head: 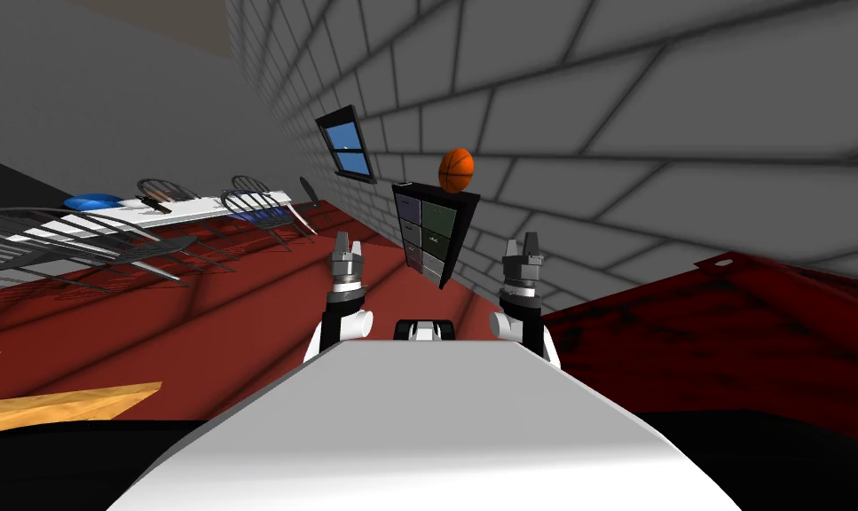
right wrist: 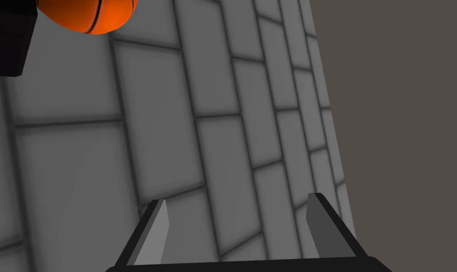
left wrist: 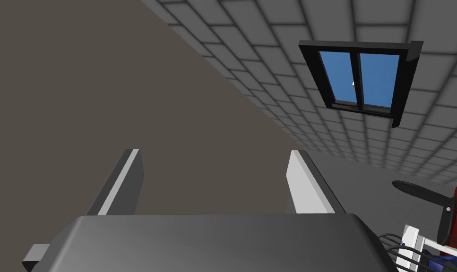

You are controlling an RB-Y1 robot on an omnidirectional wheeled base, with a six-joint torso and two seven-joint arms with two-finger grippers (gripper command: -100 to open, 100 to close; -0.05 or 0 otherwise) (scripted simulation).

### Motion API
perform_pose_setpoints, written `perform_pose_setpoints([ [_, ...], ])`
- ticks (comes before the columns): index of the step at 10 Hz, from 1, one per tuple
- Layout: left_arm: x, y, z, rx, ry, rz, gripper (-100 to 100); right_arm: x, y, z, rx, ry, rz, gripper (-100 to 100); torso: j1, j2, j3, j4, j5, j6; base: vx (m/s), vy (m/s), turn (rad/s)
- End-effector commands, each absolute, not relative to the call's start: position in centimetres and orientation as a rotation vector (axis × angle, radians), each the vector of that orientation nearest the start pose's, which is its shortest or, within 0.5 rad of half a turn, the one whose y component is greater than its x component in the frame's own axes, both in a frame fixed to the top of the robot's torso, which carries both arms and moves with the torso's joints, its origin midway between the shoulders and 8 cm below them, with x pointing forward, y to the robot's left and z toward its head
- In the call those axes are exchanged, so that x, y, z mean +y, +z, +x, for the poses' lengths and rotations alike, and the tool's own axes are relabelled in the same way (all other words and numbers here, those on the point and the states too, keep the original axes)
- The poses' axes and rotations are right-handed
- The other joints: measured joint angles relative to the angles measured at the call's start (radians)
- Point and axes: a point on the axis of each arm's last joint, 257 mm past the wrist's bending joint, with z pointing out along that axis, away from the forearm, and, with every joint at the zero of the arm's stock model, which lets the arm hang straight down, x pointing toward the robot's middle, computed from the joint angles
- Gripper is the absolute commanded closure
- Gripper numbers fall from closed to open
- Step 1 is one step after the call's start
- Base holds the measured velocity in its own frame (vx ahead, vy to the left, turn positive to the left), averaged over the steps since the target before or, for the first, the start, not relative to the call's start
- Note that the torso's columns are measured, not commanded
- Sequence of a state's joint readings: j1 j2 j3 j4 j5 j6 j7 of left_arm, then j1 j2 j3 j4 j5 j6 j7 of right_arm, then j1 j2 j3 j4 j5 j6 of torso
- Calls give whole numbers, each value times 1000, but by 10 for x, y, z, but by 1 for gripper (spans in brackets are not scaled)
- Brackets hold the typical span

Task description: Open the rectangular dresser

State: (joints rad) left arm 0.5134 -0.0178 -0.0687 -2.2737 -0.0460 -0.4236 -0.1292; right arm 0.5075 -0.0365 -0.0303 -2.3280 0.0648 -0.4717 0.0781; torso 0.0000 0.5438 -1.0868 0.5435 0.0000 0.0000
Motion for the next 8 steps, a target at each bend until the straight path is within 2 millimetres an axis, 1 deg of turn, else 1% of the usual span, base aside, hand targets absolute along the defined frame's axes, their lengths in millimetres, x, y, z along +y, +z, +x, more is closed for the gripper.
perform_pose_setpoints([
  [1, 257, 2, 360, 727, -1197, -670, 0, -277, 38, 339, 685, 1159, 545, 0, 0, 74, -148, 74, 0, 0, 0, 0, 0],
  [2, 252, -2, 362, 764, -1197, -645, -100, -277, 38, 339, 685, 1159, 545, 0, 0, 148, -295, 148, 0, 0, 17, -7, -22],
  [3, 248, -6, 365, 791, -1197, -629, -100, -277, 38, 339, 685, 1158, 546, 0, 0, 181, -364, 180, 0, 0, 30, -15, -30],
  [4, 245, -12, 367, 819, -1196, -614, -100, -277, 38, 339, 685, 1158, 546, 0, 0, 189, -384, 190, 0, 0, 40, -20, -38],
  [6, 239, -24, 374, 870, -1193, -595, -100, -277, 37, 339, 685, 1158, 546, 0, 0, 192, -390, 194, 0, 0, 57, -23, -40],
  [7, 234, -38, 381, 913, -1189, -588, -100, -277, 37, 339, 685, 1158, 546, 0, 0, 193, -390, 194, 0, 0, 102, -38, -100],
  [8, 231, -45, 386, 933, -1187, -588, -100, -277, 37, 339, 685, 1158, 546, 0, -1, 192, -390, 194, 0, 0, 138, -51, -101],
])
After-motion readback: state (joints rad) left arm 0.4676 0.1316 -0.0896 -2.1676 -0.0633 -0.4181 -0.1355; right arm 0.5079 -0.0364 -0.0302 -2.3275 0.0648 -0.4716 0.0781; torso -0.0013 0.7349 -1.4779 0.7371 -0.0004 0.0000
